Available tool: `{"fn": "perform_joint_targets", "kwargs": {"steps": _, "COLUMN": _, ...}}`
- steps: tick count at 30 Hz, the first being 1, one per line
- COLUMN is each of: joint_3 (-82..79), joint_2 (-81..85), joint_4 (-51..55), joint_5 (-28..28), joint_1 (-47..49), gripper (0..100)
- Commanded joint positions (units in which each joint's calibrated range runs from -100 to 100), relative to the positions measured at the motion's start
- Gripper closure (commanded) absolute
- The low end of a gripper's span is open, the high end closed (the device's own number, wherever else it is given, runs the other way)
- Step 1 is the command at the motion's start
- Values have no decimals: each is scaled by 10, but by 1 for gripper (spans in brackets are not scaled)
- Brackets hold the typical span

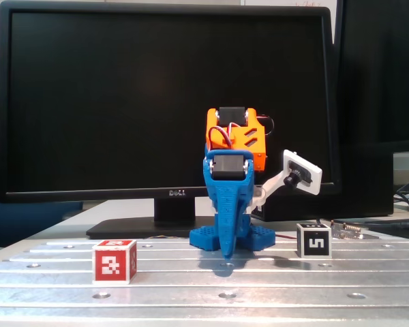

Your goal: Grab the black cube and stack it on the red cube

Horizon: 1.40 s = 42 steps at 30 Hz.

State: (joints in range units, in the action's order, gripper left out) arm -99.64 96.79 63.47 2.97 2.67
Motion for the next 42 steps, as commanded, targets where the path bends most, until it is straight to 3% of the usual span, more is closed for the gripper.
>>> {"fn": "perform_joint_targets", "kwargs": {"steps": 1, "joint_3": -1, "joint_2": 5, "joint_4": -8, "joint_5": -2, "joint_1": 0, "gripper": 98}}
{"fn": "perform_joint_targets", "kwargs": {"steps": 17, "joint_3": 67, "joint_2": -57, "joint_4": -28, "joint_5": 1, "joint_1": -5, "gripper": 98}}
{"fn": "perform_joint_targets", "kwargs": {"steps": 28, "joint_3": 310, "joint_2": -346, "joint_4": -35, "joint_5": 4, "joint_1": -6, "gripper": 99}}
{"fn": "perform_joint_targets", "kwargs": {"steps": 36, "joint_3": 431, "joint_2": -471, "joint_4": 34, "joint_5": 90, "joint_1": -5, "gripper": 99}}
{"fn": "perform_joint_targets", "kwargs": {"steps": 42, "joint_3": 441, "joint_2": -482, "joint_4": 66, "joint_5": 200, "joint_1": 5, "gripper": 99}}
